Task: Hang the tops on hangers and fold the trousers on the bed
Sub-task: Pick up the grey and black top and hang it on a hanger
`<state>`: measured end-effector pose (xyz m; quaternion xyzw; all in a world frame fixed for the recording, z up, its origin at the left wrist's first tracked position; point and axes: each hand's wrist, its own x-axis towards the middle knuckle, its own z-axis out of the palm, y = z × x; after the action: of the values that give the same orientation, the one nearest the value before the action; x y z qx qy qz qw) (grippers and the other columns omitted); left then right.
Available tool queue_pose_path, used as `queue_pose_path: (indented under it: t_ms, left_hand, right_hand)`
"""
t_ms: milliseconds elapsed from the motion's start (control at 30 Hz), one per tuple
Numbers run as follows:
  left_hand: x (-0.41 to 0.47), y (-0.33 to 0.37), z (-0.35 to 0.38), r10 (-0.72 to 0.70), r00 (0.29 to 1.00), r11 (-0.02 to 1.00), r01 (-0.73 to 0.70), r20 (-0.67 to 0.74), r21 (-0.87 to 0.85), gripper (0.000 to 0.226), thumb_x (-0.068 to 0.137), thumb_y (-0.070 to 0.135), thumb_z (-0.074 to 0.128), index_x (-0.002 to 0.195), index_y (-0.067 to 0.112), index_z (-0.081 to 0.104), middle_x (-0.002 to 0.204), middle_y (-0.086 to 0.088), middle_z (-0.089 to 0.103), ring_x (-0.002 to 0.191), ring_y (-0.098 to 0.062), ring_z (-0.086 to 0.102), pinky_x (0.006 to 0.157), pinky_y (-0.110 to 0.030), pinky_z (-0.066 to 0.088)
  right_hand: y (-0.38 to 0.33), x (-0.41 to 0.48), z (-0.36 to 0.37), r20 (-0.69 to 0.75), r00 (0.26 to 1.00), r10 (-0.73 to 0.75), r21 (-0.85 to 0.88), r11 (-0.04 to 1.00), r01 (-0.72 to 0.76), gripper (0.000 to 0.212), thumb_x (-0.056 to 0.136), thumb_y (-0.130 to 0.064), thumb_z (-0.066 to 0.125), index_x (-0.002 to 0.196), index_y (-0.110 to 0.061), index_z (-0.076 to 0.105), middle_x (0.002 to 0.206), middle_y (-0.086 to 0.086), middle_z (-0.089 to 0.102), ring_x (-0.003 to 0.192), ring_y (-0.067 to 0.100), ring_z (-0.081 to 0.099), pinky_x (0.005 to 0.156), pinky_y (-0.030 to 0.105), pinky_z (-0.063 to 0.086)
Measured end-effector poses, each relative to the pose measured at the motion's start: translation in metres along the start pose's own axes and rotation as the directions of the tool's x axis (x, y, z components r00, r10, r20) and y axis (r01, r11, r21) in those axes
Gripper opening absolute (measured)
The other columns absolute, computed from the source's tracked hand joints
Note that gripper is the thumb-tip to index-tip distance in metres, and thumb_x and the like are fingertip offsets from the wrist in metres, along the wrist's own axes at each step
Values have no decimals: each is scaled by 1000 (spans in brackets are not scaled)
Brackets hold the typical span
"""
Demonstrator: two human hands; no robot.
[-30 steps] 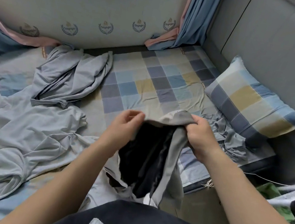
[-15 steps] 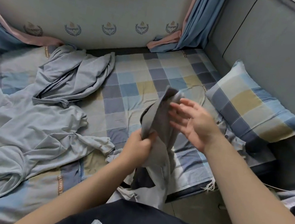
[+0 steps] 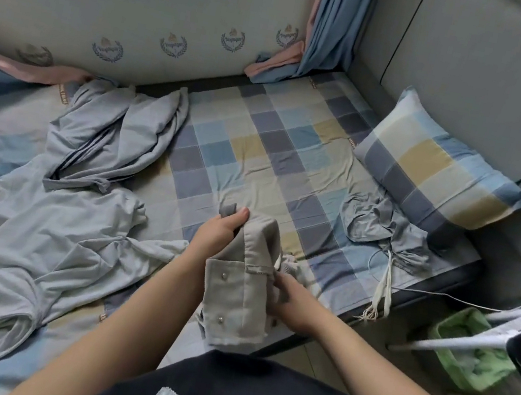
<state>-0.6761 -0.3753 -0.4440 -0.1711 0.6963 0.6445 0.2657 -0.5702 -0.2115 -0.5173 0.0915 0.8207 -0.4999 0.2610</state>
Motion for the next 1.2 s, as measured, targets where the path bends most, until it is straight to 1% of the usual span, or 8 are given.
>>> queue_pose_path:
  t_ms: [133, 267, 433, 567, 700, 833, 1067, 1200]
  left_hand:
    - [4, 5, -5, -9, 989, 1000, 11, 145, -16, 49, 97, 43, 60, 128, 5, 64, 133, -12, 61, 128, -29, 56, 113, -37, 38]
    - [3, 3, -16, 25, 933, 950, 89, 359, -298, 18, 84, 21, 73, 68, 17, 71, 70, -2, 66, 66, -17, 66, 67, -27, 54]
    - [-12, 7, -17, -70, 847, 951, 216, 528, -220, 5, 70, 12, 75, 68, 8, 71, 68, -9, 67, 60, -19, 67, 58, -25, 55]
    - [-17, 4, -16, -170, 794, 952, 284, 583, -110, 11, 70, 9, 70, 74, 0, 76, 72, -11, 72, 66, -20, 71, 64, -26, 57]
    - [-8, 2, -28, -41, 939, 995, 69, 342, -69, 14, 78, -4, 67, 92, -1, 66, 80, -13, 69, 66, -20, 69, 62, -26, 56]
    - [3, -7, -44, 222, 975, 957, -222, 24, 185, 28, 87, -9, 60, 90, 16, 71, 83, -3, 73, 77, -17, 67, 68, -26, 53]
    - [-9, -20, -29, 662, 749, 631, -556, -2, 541, 26, 89, 28, 74, 112, 23, 62, 112, 8, 64, 101, -6, 58, 87, -19, 46]
    - [-26, -35, -5, 436, 816, 716, -570, 379, 404, 53, 74, 62, 76, 115, 34, 57, 111, 18, 65, 106, -1, 62, 90, -24, 51]
  right_hand:
    - [9, 8, 2, 6, 997, -75, -112, 991, 76, 11, 88, -43, 67, 95, -51, 70, 115, -37, 57, 118, -2, 56, 89, 4, 42]
    - [15, 15, -5, -156, 983, -92, -206, 977, 59, 18, 98, -18, 60, 111, -16, 72, 142, -1, 52, 135, 16, 46, 104, 18, 32]
    - [8, 17, -9, -180, 972, -148, -225, 969, 106, 98, 80, -35, 78, 157, -33, 17, 160, -16, 14, 147, 6, 15, 119, 30, 17]
    - [0, 33, -7, -250, 949, -191, -304, 946, 110, 50, 88, -16, 65, 137, -20, 58, 143, 9, 53, 131, 30, 48, 107, 42, 40]
    - [-4, 26, -20, -334, 939, -80, -262, 965, -11, 15, 89, -11, 54, 96, -17, 65, 94, 13, 70, 92, 32, 64, 77, 41, 50]
    - [-18, 17, -42, -391, 917, -76, -223, 975, -14, 28, 83, 3, 52, 70, -22, 53, 71, 6, 59, 76, 29, 58, 60, 35, 37]
    - [-68, 13, -60, -446, 889, 99, 337, 939, 64, 13, 90, 5, 49, 84, 1, 60, 71, 11, 48, 70, 21, 42, 60, 32, 33]
    - [-104, 4, -73, -304, 937, 172, 696, 711, 95, 25, 96, -7, 58, 115, 6, 66, 84, 16, 64, 69, 22, 62, 55, 27, 49]
